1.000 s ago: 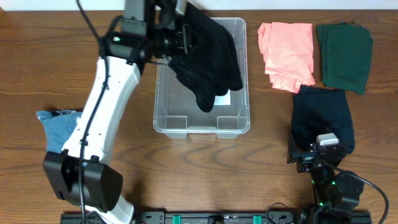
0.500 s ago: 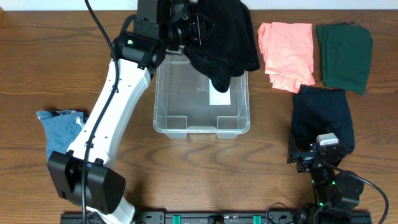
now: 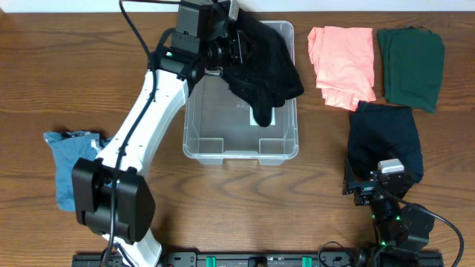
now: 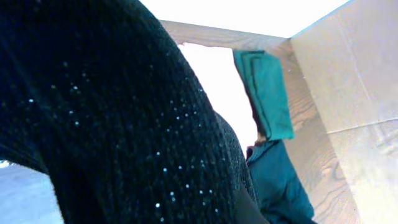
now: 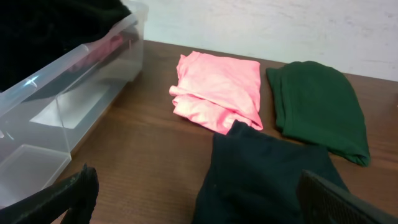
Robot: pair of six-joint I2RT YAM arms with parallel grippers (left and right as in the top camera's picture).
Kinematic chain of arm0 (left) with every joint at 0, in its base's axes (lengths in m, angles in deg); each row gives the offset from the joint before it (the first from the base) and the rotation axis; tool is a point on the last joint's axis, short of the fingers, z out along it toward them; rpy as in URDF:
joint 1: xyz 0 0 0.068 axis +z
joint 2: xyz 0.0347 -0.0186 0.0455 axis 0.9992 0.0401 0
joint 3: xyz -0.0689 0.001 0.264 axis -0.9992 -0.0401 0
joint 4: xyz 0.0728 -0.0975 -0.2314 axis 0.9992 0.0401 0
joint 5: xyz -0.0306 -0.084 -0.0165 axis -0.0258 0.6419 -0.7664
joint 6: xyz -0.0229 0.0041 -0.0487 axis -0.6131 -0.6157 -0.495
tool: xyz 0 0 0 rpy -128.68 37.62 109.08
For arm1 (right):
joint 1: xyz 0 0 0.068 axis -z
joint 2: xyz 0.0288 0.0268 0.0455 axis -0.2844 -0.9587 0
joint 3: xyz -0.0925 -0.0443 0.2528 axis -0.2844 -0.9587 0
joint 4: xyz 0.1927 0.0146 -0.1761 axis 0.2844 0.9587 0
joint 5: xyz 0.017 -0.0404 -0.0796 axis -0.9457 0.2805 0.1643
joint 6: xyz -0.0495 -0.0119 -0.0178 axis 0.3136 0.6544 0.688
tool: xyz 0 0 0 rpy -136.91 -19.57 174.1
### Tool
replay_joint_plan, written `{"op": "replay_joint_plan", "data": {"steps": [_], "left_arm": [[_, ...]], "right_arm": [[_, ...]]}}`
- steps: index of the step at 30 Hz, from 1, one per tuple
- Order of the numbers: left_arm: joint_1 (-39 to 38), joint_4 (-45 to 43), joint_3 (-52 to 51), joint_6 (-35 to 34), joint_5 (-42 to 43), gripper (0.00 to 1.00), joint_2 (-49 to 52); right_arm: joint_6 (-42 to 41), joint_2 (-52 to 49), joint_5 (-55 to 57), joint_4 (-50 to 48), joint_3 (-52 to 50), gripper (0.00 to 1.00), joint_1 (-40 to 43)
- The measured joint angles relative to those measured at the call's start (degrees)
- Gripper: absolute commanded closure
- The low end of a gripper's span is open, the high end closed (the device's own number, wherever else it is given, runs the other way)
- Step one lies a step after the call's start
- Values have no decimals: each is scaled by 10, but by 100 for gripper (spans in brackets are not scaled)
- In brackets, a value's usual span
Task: Pack container
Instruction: 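Lift the black garment with the left gripper and carry it over the bin, then lower the black garment into the bin and open the left gripper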
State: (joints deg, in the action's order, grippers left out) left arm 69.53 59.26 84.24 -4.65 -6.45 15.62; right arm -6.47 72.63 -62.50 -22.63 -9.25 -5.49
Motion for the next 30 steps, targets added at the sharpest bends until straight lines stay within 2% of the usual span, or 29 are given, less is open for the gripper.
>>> {"op": "replay_joint_plan", "data": {"steps": [8, 14, 18, 24, 30], "left_arm": [[1, -81, 0, -36, 53, 94, -13], [2, -31, 0, -31, 86, 94, -15], [3, 14, -26, -7, 74, 94, -18], [5, 24, -122, 16, 36, 94, -19], [8, 37, -157, 38, -29, 93, -19]], "right_arm": [[0, 0, 0, 0, 0, 1, 0], [0, 0, 0, 0, 0, 1, 0], [0, 0, 0, 0, 0, 1, 0], [0, 0, 0, 0, 0, 1, 0], [0, 0, 0, 0, 0, 1, 0]]}}
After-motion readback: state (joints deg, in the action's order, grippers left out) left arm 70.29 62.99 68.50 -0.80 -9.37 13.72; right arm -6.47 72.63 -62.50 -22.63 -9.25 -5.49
